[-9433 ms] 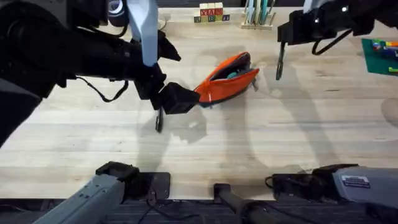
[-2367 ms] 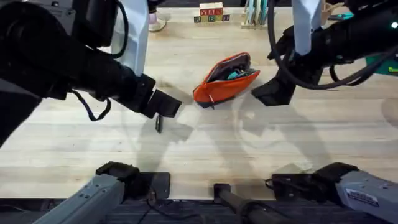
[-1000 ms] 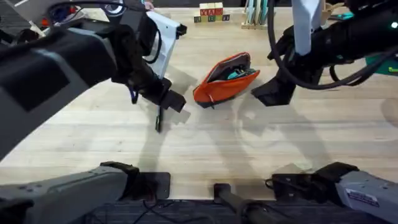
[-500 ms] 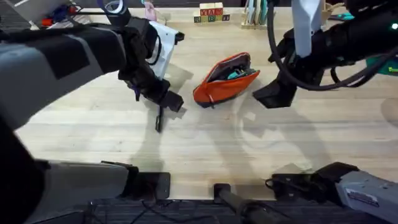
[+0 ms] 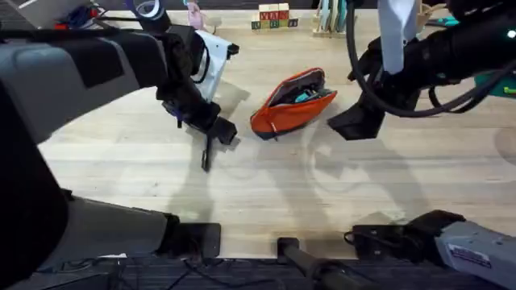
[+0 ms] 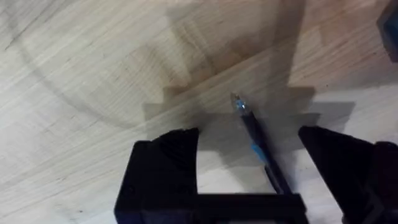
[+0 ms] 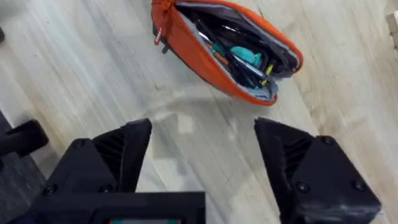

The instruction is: Unzip the bag, pick up the pens from the table one at a time and place them inside, then zip the bag closed.

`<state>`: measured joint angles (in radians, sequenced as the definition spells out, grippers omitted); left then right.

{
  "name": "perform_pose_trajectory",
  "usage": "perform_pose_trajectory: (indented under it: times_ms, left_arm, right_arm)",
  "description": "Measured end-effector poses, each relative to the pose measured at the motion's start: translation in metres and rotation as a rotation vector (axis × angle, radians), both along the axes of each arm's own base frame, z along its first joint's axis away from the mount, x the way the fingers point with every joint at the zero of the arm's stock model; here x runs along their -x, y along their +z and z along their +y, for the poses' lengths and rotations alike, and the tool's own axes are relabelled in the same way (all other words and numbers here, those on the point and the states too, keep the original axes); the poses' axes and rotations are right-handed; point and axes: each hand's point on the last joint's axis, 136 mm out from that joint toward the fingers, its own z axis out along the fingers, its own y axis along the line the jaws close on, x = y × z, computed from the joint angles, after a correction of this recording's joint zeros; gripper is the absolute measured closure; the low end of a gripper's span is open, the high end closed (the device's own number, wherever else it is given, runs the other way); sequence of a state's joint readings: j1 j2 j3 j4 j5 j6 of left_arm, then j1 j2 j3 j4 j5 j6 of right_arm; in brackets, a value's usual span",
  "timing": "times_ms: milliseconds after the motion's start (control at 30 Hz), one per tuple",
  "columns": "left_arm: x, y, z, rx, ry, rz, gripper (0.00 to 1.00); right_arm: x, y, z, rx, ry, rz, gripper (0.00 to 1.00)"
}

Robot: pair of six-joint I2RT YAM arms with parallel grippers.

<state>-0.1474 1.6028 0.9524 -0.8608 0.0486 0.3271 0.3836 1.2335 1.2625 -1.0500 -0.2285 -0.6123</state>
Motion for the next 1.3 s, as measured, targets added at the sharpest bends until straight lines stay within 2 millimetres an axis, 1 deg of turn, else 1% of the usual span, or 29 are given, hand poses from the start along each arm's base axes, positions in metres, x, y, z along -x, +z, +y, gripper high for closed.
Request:
perform_pose_trajectory:
  times_ms: [133,200,267,367,400,500,600,633,1133,1200,1300]
  left_arm:
    - [0.0,0.0,0.0,0.0,-0.002,-0.002,0.051]
    - [-0.001,0.0,0.0,-0.001,-0.002,-0.004,0.11]
    - [-0.003,0.001,0.0,0.001,-0.002,-0.01,0.233]
    - [-0.004,0.001,-0.001,0.007,-0.005,-0.015,0.45]
    - [-0.005,0.001,-0.002,0.01,-0.006,-0.017,0.548]
    - [-0.006,0.001,-0.004,0.022,-0.008,-0.021,0.792]
    - [-0.006,0.001,-0.007,0.034,-0.01,-0.02,0.923]
    - [-0.006,0.002,-0.007,0.036,-0.009,-0.02,0.944]
    - [-0.007,0.002,-0.007,0.036,-0.009,-0.021,0.956]
    - [-0.007,0.002,-0.007,0.035,-0.009,-0.018,0.958]
    - [-0.008,0.003,-0.007,0.031,-0.009,0.0,0.961]
  right_arm:
    - [0.0,0.0,0.0,0.001,0.0,0.0,0.003]
    - [0.0,0.0,0.0,0.0,0.0,-0.001,0.003]
    - [0.0,0.0,0.0,0.001,0.0,0.0,0.003]
    - [0.0,0.0,0.0,0.0,0.0,-0.001,0.003]
    - [0.0,0.0,0.0,0.0,0.0,-0.001,0.003]
    - [0.0,0.0,0.0,0.0,0.0,0.0,0.003]
    - [0.0,0.0,0.0,0.0,0.0,-0.001,0.003]
    - [0.0,0.0,0.0,0.0,0.0,0.0,0.003]
    - [-0.001,0.001,0.0,-0.007,-0.018,0.002,0.004]
    - [-0.001,0.005,-0.003,-0.016,-0.035,-0.008,0.004]
    - [-0.004,0.013,-0.015,-0.033,-0.094,-0.032,0.004]
